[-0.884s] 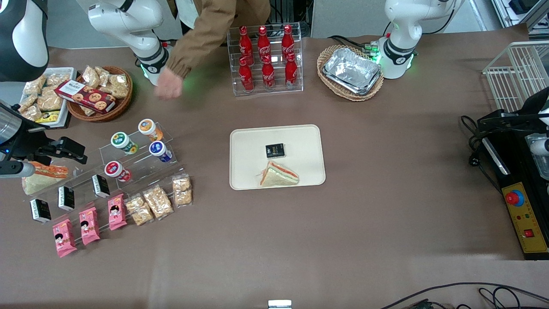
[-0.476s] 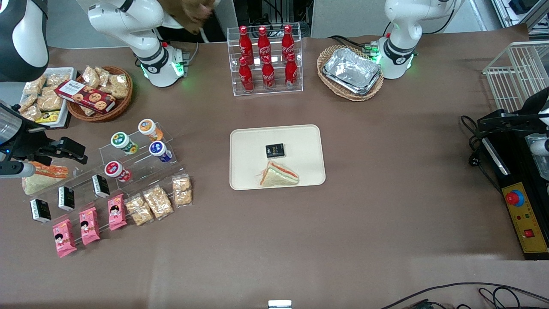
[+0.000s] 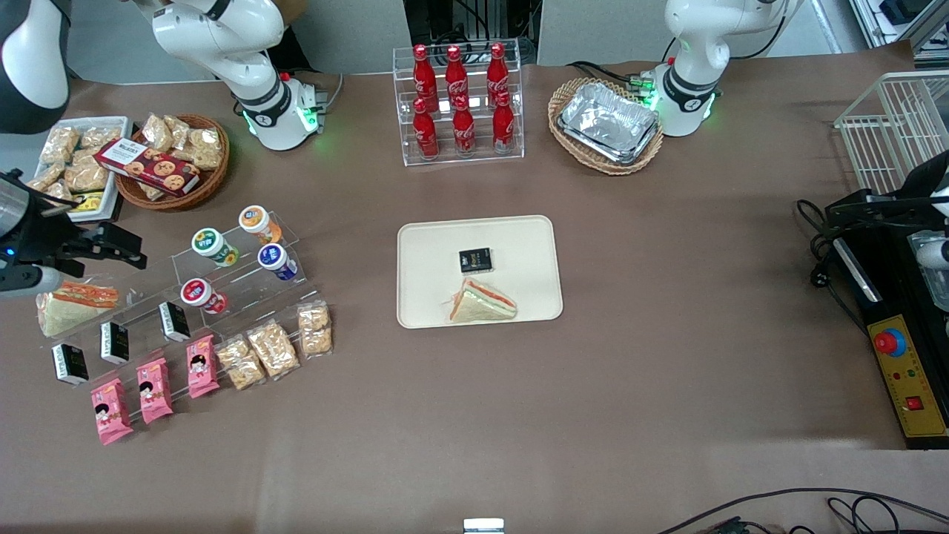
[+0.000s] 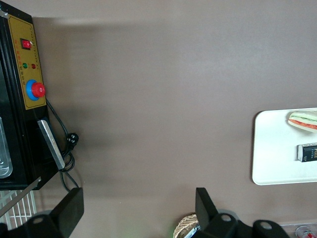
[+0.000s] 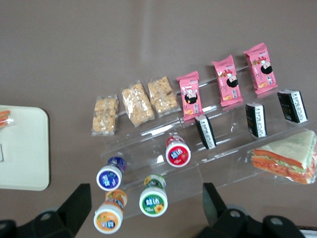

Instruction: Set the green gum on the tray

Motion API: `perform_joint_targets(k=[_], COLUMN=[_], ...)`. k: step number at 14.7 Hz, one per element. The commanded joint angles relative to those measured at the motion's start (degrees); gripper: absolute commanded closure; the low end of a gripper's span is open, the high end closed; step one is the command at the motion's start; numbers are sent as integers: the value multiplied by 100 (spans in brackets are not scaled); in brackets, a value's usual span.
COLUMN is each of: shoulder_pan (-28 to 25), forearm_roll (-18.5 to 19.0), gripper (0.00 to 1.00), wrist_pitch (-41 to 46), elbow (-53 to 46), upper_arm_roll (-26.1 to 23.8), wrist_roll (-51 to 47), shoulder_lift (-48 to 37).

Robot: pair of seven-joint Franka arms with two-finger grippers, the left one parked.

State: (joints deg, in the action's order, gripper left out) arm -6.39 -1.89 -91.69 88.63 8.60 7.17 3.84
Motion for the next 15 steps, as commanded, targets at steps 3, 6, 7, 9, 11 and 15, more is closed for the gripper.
perform_joint_targets(k=[3, 6, 7, 9, 11, 15], shoulder_pan=[-12, -20, -20, -29, -38, -47], forearm_roll=[-31, 56, 83, 109, 171, 337], gripper=[0, 0, 0, 0, 0, 0], wrist_pitch=[125, -41, -225, -638, -955, -1780], elbow=[900, 1585, 1848, 2411, 2886, 3686], upper_arm_roll=[63, 54, 54, 37, 11, 2], wrist_roll=[153, 144, 144, 144, 110, 100], shoulder_lift=[-804, -1252, -1375, -1648, -1816, -1895])
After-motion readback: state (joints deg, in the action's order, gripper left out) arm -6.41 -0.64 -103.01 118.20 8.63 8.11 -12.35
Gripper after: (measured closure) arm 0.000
